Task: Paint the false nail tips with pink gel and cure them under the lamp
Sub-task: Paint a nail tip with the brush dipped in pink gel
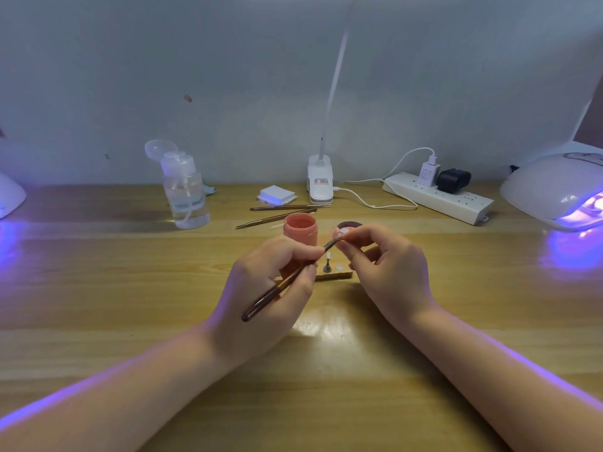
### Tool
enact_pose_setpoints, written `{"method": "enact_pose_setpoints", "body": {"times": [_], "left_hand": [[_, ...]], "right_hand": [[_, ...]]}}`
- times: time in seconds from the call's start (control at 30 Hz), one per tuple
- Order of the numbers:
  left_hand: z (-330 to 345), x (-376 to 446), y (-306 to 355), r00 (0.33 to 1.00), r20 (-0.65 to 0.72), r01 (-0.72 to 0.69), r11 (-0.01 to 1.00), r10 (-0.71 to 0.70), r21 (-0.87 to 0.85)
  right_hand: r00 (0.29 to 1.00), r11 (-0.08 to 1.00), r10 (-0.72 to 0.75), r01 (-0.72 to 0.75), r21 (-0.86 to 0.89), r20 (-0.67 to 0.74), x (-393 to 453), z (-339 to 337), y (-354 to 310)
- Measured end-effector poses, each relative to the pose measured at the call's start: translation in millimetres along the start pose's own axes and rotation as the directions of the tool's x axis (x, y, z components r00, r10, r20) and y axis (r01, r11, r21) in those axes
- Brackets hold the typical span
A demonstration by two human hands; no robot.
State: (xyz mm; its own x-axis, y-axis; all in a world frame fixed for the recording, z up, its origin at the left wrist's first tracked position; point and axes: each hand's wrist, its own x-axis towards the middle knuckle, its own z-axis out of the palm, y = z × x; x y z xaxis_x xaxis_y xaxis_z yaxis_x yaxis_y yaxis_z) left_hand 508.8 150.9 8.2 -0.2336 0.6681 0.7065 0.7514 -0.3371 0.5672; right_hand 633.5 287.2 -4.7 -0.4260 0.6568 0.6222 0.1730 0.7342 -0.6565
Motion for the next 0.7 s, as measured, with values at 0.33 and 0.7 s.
{"method": "enact_pose_setpoints", "body": {"times": [0.33, 0.7], "left_hand": [[1.4, -1.5, 0.4, 0.997, -0.031, 0.064, 0.997, -0.066, -0.046], [3.5, -2.7, -1.5, 0.986, -0.04, 0.151, 0.971, -0.161, -0.187]], "right_hand": [[1.0, 1.0, -0.01, 0.01, 0.019, 0.008, -0.3, 0.7, 0.7], [0.999, 0.998, -0.027, 0.025, 0.058, 0.036, 0.0, 0.4, 2.0]]}}
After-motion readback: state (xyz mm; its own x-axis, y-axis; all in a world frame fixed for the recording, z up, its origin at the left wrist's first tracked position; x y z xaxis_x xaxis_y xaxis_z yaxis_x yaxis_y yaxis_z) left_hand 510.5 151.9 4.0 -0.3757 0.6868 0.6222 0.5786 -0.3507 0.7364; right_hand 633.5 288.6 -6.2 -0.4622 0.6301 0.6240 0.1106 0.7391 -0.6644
